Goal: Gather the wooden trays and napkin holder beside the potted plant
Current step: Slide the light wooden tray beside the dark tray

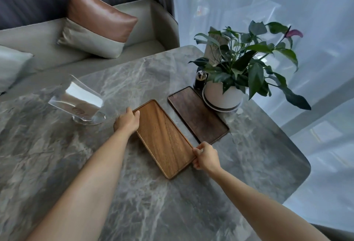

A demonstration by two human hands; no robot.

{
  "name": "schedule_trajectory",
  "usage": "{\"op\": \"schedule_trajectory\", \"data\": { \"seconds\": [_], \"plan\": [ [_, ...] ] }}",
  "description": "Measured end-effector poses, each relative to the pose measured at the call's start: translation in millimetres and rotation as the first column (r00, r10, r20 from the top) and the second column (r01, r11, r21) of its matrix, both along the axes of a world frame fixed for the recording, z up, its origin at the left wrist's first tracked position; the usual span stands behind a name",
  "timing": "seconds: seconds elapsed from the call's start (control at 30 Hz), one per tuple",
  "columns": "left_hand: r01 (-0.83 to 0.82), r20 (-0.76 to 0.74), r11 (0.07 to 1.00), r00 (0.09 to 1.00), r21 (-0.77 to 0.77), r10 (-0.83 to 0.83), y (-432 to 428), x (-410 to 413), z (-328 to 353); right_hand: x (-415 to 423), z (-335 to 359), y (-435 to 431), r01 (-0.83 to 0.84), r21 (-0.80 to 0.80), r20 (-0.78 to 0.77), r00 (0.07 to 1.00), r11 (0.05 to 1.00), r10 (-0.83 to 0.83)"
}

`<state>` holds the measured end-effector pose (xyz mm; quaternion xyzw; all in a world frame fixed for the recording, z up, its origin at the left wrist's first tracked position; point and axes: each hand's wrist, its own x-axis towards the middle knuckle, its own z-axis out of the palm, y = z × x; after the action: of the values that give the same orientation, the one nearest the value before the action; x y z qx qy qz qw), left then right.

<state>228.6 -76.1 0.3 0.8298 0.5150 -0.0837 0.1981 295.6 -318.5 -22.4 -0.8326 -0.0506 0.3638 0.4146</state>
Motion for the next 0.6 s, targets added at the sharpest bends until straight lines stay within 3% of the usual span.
{"op": "schedule_trajectory", "data": {
  "seconds": [0.6],
  "plan": [
    [0.046, -0.043, 0.996, 0.998, -0.077, -0.050, 13.1, 44.1, -34.9, 21.4, -20.0, 3.0, 0.017, -0.015, -0.041, 0.999, 1.000, -0.017]
  ]
}}
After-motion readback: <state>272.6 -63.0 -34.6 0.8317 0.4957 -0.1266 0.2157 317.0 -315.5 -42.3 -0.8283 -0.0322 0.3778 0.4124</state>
